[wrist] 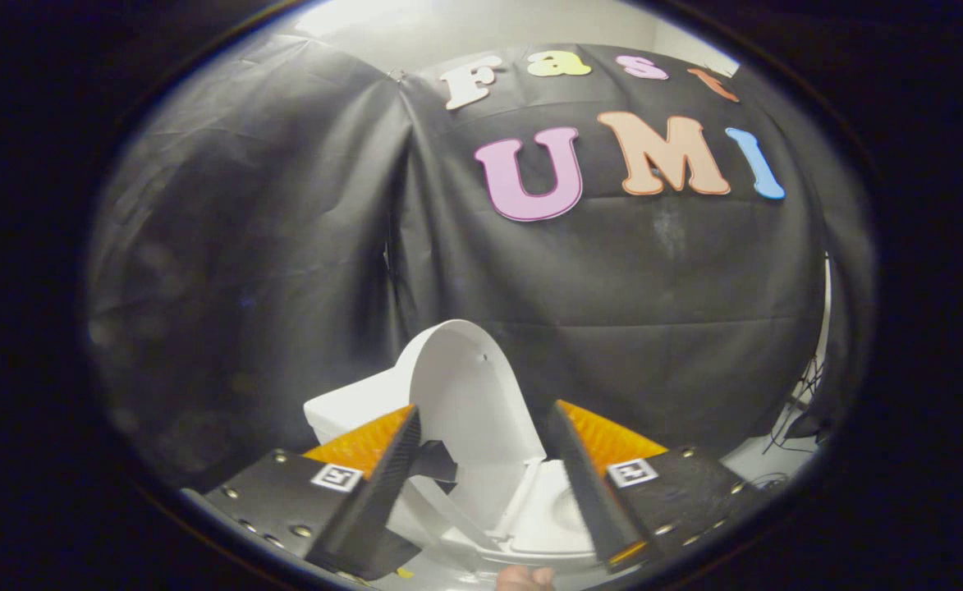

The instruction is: Open the toilet lid.

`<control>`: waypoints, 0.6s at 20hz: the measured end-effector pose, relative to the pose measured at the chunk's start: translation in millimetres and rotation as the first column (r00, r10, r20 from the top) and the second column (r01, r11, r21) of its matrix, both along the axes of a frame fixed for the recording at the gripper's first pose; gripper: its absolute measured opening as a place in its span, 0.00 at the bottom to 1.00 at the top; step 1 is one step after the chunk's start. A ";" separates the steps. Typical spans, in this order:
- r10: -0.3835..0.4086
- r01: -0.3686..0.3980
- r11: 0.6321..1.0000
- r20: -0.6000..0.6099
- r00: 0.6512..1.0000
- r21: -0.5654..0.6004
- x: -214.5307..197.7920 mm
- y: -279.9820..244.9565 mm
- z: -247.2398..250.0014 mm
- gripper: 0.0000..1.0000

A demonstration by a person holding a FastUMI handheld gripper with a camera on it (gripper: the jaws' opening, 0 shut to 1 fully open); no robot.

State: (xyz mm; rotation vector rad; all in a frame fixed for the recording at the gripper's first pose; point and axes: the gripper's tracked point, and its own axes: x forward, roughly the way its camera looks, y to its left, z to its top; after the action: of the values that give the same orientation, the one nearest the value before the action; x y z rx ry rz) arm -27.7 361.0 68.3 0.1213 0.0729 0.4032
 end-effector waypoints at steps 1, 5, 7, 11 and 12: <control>-0.016 0.016 1.000 0.002 1.000 -0.005 0.1 -7.5 0.8 1.00; -0.061 0.061 0.998 0.011 0.998 0.004 2.4 -34.6 4.1 1.00; -0.072 0.071 0.997 0.042 0.997 0.014 0.1 -48.0 11.6 1.00; -0.136 0.135 0.991 0.060 0.989 0.024 3.8 -92.6 15.9 1.00; -0.153 0.152 0.988 0.059 0.986 0.021 4.7 -104.5 14.8 1.00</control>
State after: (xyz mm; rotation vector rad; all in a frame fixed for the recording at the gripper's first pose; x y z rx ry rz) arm -23.1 256.5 83.0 0.1299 0.0007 0.2539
